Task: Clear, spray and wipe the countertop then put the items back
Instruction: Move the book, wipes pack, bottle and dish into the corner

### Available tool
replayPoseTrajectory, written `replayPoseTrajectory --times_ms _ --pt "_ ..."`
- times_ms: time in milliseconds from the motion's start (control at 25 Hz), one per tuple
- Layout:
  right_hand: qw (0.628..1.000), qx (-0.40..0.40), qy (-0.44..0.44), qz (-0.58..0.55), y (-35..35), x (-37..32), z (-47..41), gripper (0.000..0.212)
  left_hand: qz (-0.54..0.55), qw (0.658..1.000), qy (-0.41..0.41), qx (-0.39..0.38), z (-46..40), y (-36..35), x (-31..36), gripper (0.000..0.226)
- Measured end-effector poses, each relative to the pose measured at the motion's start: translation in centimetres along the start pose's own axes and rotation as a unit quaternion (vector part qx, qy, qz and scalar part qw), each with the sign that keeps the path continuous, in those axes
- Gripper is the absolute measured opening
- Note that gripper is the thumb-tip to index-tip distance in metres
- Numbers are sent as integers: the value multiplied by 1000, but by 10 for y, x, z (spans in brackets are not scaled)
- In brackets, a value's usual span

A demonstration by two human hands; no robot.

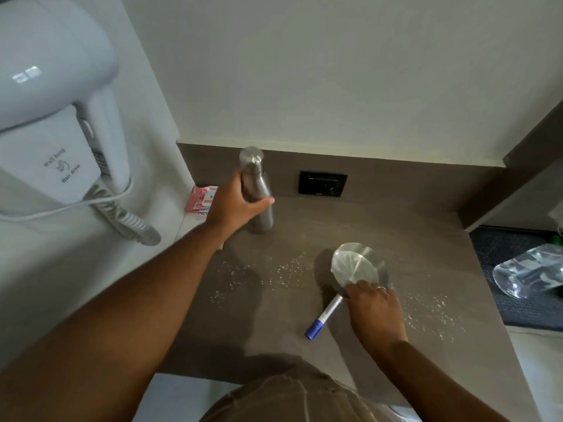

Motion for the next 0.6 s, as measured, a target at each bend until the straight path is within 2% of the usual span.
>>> replayPoseTrajectory --times_ms 160,360,600 --pt "997 -21 64 35 4 -53 -36 6 -6 1000 17 5 -54 -11 -18 73" --pt "992 -22 126 20 -5 -103 -68 20 -12 999 32 16 -83 -21 -40 71" --pt "989 -33 144 1 -19 -123 -87 21 -32 998 10 54 -92 -28 -45 79"
Point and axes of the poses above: each hand's wrist, its own z-axis away from the middle knuckle, its own y-axis out of the back of the hand, x = y × z, the point moved 5 cm from there along -z, towards the middle knuckle, and after that the axes turned 10 degrees about -z, right-handed, at the moved point
